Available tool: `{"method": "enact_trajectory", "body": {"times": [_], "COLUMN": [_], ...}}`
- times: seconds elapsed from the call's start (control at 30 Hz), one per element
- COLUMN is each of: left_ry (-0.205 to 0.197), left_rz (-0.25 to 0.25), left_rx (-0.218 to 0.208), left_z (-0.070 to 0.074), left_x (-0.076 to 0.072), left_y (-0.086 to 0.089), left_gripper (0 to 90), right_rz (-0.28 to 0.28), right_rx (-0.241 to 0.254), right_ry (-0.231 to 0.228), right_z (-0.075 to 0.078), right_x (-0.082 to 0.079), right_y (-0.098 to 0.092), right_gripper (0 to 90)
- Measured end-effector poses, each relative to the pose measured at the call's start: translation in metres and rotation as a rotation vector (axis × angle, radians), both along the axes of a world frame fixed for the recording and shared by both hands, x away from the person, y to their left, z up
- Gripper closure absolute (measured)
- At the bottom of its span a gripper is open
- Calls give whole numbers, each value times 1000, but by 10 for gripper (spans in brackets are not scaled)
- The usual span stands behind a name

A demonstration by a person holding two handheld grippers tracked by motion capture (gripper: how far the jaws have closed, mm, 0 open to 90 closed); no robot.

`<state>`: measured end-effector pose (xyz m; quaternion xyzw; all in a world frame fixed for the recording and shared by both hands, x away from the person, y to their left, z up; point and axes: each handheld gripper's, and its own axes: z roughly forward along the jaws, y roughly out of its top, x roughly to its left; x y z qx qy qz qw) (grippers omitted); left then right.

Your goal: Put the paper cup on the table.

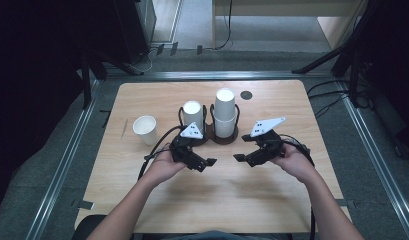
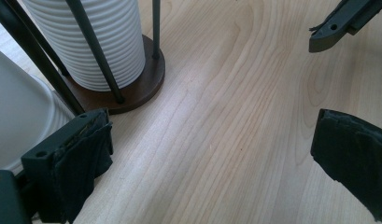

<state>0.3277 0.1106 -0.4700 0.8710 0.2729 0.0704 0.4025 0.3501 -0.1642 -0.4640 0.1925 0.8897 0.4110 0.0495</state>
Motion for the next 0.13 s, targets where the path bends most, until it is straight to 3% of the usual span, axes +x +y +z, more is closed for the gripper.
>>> {"method": "enact_trajectory", "body": {"times": [0.13], "left_ry": [-1], "left_rz": [4], "left_rx": [-3], "left_z": [0], "left_x": [1], "left_y": [2], "left_gripper": [0], "right_rz": [3], "right_rx": [0], "right_ry": [-2], "right_z": [0], "right_x": [0], "right_y": [0], "right_gripper": [225]}}
